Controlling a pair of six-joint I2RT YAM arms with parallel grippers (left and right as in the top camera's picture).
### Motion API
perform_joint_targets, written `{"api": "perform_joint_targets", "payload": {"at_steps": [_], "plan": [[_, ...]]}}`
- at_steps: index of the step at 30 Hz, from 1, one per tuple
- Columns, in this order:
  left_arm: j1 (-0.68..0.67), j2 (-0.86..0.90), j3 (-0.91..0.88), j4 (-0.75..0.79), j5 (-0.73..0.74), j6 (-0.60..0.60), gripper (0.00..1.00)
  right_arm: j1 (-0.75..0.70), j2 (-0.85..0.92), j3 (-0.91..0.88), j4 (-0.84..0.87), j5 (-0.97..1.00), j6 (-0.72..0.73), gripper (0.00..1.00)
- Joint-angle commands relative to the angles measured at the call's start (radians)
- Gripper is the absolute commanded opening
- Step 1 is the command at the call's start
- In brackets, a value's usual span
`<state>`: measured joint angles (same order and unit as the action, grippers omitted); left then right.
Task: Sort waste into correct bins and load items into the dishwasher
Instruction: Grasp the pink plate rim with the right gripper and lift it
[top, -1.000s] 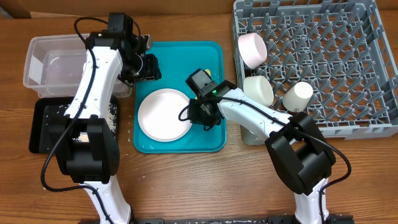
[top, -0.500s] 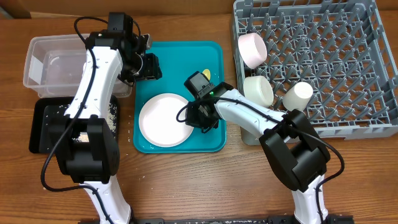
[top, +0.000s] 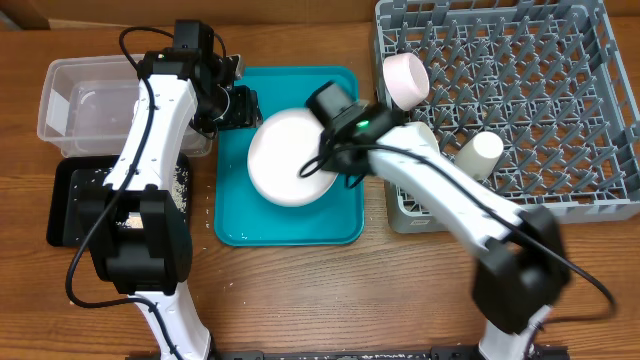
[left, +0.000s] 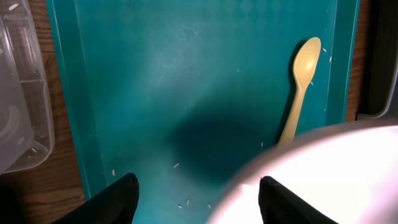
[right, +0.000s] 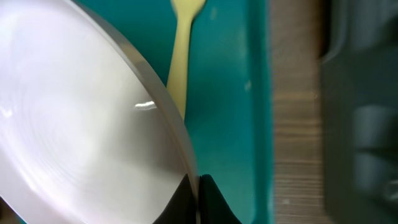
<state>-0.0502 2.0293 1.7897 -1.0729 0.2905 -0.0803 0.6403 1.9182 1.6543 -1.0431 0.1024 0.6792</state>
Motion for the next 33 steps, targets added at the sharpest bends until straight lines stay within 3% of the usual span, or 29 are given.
{"api": "perform_joint_targets", "payload": {"at_steps": [1,11,19,22,27,33], "plan": [[0.004,0.009,0.019,0.002,-0.01,-0.013,0.66,-0.057,-0.13,0.036,-0.022,0.177,-0.03,0.04],[0.004,0.009,0.019,0.008,-0.01,-0.013,0.69,-0.19,-0.2,0.036,-0.027,0.489,-0.082,0.04],[0.004,0.009,0.019,0.02,-0.01,-0.013,0.71,-0.23,-0.2,0.035,0.065,1.051,-0.082,0.04],[0.004,0.009,0.019,0.027,-0.01,-0.013,0.71,-0.245,-0.199,0.034,0.124,1.103,-0.094,0.04],[0.004,0.009,0.019,0.031,-0.01,-0.013,0.71,-0.304,-0.159,0.034,0.217,1.101,-0.236,0.04],[0.004,0.009,0.019,0.051,-0.01,-0.013,0.7,-0.355,-0.074,0.034,0.22,1.086,-0.24,0.04]]}}
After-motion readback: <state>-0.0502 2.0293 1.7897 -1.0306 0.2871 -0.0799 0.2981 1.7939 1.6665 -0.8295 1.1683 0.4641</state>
